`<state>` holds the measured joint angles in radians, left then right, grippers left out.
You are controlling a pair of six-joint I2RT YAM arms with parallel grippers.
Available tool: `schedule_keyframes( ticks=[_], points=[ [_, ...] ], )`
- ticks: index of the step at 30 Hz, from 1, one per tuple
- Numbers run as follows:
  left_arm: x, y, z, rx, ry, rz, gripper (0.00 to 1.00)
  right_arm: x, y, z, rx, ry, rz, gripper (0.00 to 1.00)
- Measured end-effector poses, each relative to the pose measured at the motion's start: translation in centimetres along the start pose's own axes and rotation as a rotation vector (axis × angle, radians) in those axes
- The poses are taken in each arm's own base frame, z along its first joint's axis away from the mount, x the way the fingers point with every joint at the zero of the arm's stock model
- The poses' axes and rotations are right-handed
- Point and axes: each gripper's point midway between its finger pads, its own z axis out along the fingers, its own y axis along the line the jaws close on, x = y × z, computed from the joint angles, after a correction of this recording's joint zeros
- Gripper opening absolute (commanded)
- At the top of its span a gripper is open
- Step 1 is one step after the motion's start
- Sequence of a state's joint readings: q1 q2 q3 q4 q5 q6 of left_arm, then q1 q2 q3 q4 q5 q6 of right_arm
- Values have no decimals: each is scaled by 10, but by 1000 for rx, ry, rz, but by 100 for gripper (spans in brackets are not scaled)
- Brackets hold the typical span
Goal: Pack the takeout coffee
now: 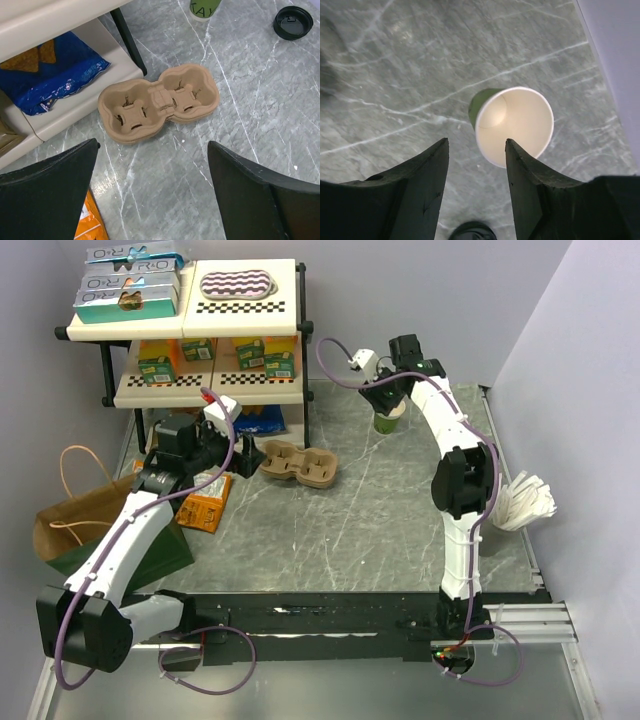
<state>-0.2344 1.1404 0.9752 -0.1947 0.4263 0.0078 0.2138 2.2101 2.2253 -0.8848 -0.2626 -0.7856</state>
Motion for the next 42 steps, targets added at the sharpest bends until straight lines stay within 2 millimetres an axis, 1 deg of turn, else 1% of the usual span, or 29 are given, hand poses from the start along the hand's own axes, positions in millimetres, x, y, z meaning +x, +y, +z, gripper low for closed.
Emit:
schedule_keyframes(
  ticks=[7, 12, 18, 25, 29, 32, 36, 38, 40, 41, 42],
  points=[
    [2, -1, 0, 3, 3, -1, 97, 12, -3, -2, 11, 59, -60, 55],
    [2, -1, 1, 5, 1, 3, 97, 27, -3, 0, -2, 121, -118, 54],
    [1, 0, 1, 5, -3, 6, 97, 39, -4, 8, -13, 168, -187, 52],
    [1, 0, 1, 5, -3, 9, 97, 54, -1, 23, -44, 222, -250, 55],
    [1, 0, 1, 4, -3, 9, 97, 58, -1, 25, -48, 248, -293, 54],
    [1, 0, 1, 4, -3, 9, 97, 57, -2, 25, -47, 255, -321, 51],
    [1, 0, 1, 4, -3, 9, 97, 57, -2, 25, -47, 262, -350, 39],
    [1, 0, 1, 4, -3, 9, 97, 57, -3, 25, -49, 262, -363, 35],
    [1, 0, 1, 4, -3, 9, 97, 56, -4, 25, -49, 261, -375, 33],
    [1, 0, 1, 4, -4, 9, 97, 56, -4, 25, -50, 260, -381, 29],
    [1, 0, 1, 4, -4, 9, 97, 55, -4, 25, -50, 259, -386, 27]
  ],
)
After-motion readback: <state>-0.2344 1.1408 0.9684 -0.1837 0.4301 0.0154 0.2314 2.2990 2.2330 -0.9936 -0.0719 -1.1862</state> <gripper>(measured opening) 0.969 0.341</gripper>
